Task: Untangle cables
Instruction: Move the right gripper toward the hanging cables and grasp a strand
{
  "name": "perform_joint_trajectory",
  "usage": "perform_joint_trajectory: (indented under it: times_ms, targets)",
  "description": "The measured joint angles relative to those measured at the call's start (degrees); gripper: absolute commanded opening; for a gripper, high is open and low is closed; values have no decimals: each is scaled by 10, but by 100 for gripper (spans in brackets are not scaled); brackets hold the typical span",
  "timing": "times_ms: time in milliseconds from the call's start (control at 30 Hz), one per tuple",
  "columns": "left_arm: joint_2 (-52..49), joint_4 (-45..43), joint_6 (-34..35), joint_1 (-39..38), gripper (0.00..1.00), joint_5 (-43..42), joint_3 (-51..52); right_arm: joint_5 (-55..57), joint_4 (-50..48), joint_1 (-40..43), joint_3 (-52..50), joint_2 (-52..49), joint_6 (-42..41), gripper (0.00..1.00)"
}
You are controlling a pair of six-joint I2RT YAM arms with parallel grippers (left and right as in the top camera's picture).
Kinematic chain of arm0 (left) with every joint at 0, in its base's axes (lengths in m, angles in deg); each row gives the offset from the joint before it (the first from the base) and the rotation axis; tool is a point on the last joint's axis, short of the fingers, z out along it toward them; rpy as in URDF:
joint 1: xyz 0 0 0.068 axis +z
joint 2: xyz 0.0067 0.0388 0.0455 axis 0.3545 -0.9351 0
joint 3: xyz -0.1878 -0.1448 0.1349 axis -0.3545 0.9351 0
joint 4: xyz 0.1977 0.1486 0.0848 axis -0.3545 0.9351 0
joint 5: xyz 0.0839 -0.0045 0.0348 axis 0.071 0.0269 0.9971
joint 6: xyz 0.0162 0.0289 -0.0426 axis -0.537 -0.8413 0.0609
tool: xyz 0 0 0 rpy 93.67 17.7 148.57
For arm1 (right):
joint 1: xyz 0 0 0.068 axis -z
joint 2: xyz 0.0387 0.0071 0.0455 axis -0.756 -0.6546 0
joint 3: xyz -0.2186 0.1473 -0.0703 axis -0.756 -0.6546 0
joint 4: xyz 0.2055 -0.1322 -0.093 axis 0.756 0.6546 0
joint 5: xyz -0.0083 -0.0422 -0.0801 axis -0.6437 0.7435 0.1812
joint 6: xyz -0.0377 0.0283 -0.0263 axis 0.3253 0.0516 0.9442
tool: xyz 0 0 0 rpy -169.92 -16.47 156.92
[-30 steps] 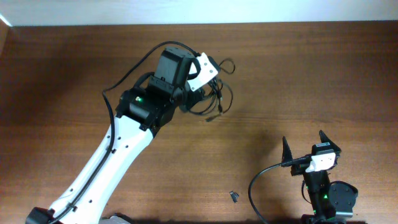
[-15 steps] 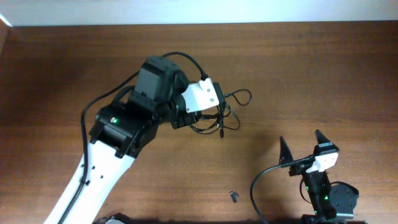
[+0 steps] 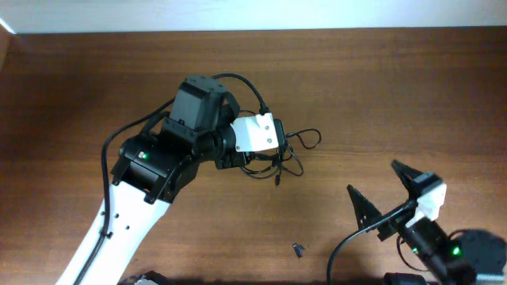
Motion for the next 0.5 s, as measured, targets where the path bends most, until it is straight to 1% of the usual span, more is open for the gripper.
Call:
perform_joint_trajectory:
  times_ms: [167,267,333,367,400,433,500]
  targets:
    - [0,0,-19,0,0,-4,0,-216,-16,0,82,-158,0,99]
    - [0,0,-37,0,0,-10,0,-351,-90,0,94,-243,-11,99]
    - [0,0,-60,0,0,-18,0,-421,-144,0,95,-282,-35,99]
    - [0,0,-68,0,0,-21,0,-436,-152,0,95,-294,-41,100]
    - [0,0,-76,0,0,-27,0,-449,-162,0,95,-305,-50,91]
    - [0,0,-84,0,0,-37,0,-459,-166,0,95,-318,-56,86]
    - [0,0,-104,0,0,-58,0,-468,-171,0,95,-336,-67,86]
